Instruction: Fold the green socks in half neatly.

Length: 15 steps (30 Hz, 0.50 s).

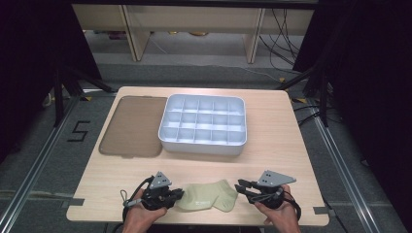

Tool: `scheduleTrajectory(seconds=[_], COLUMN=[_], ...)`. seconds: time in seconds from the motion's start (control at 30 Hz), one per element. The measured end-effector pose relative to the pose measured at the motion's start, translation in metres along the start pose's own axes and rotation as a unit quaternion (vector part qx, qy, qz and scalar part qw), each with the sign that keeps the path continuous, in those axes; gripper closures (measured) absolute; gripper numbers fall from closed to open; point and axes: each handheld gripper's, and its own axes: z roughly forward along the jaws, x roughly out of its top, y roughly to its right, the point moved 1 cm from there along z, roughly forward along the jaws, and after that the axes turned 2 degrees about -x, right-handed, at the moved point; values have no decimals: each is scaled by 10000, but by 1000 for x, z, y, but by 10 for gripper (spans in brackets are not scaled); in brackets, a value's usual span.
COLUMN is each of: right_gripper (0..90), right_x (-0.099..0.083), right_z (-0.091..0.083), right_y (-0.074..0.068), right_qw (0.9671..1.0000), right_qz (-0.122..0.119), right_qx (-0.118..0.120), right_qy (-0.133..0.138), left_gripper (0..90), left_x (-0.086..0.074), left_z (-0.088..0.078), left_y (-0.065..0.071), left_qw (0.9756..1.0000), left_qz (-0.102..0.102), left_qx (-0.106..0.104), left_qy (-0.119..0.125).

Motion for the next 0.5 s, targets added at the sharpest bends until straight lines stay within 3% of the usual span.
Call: scheduleTrajectory(seconds=[0.03,0.1,0.23,0.3,0.33,0.4,0.5], right_gripper=[757,836,887,900,900,900,900], right_x=[0,6,11,15,15,19,21], right_z=[0,8,21,35,35,51,60], right_y=[0,-5,-13,-19,-19,-23,-25], right_qw=[10000,9995,9985,9973,9973,9955,9951], right_qz=[0,-188,-343,-478,-478,-606,-589], right_qx=[0,249,398,493,493,614,620], right_qy=[0,5,-145,-267,-267,-403,-490], left_gripper=[840,841,840,840,840,840,840], left_x=[0,2,5,6,6,8,9], left_z=[0,-1,-1,-2,-2,-3,-2], left_y=[0,0,1,1,1,0,-1], left_qw=[10000,10000,10000,9999,9999,9999,9999], left_qz=[0,59,29,121,121,106,129], left_qx=[0,-39,-45,-52,-52,-74,-66], left_qy=[0,-54,-28,-70,-70,-77,-58])
